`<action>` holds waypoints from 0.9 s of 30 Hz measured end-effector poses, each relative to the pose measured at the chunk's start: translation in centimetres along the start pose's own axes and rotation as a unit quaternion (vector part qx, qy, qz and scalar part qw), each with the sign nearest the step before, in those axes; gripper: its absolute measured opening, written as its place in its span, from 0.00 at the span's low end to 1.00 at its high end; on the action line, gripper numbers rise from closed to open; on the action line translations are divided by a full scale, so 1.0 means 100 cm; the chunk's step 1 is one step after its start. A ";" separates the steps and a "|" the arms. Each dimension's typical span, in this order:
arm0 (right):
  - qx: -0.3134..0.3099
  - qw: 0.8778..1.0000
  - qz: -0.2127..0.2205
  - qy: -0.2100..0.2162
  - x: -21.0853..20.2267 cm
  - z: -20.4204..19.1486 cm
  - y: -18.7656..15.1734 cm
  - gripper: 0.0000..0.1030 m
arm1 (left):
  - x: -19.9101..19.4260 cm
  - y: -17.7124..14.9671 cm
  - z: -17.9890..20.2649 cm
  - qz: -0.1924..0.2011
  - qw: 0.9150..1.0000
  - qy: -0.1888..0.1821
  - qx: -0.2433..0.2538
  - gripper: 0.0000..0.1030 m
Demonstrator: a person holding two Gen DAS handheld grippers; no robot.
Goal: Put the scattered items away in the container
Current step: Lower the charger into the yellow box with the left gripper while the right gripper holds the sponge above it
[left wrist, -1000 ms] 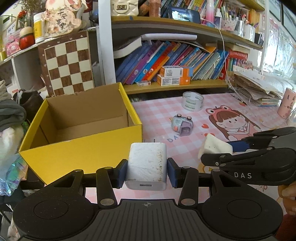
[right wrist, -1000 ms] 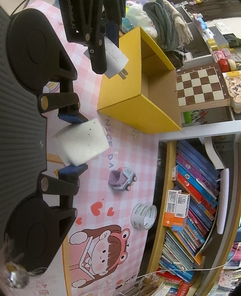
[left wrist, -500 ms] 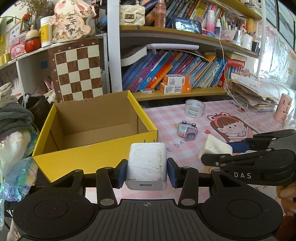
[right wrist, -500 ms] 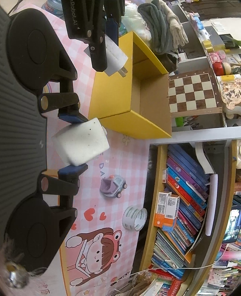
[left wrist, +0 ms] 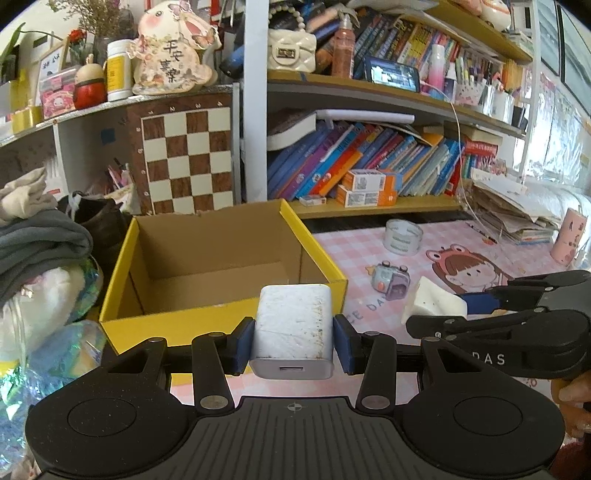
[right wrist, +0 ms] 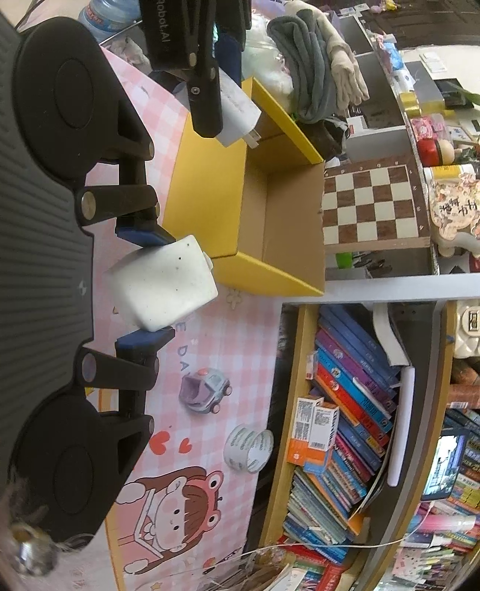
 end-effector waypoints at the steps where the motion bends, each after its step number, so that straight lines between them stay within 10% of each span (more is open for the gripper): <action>1: -0.002 1.000 0.001 0.001 0.000 -0.002 0.001 0.42 | -0.001 0.001 -0.001 0.002 1.000 0.001 -0.001 0.42; 27: -0.039 0.999 0.024 0.029 0.017 -0.024 0.048 0.42 | 0.006 0.035 -0.036 0.039 0.999 0.028 -0.019 0.42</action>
Point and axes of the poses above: each gripper's, at about its wrist camera, not at the fingertips, and x roughly the way its jaws point, z to its right, y to its top, the point moved 6 cm from there along x, roughly the way its jaws point, and after that the axes turned 1 degree about y, right-handed, at the moved point
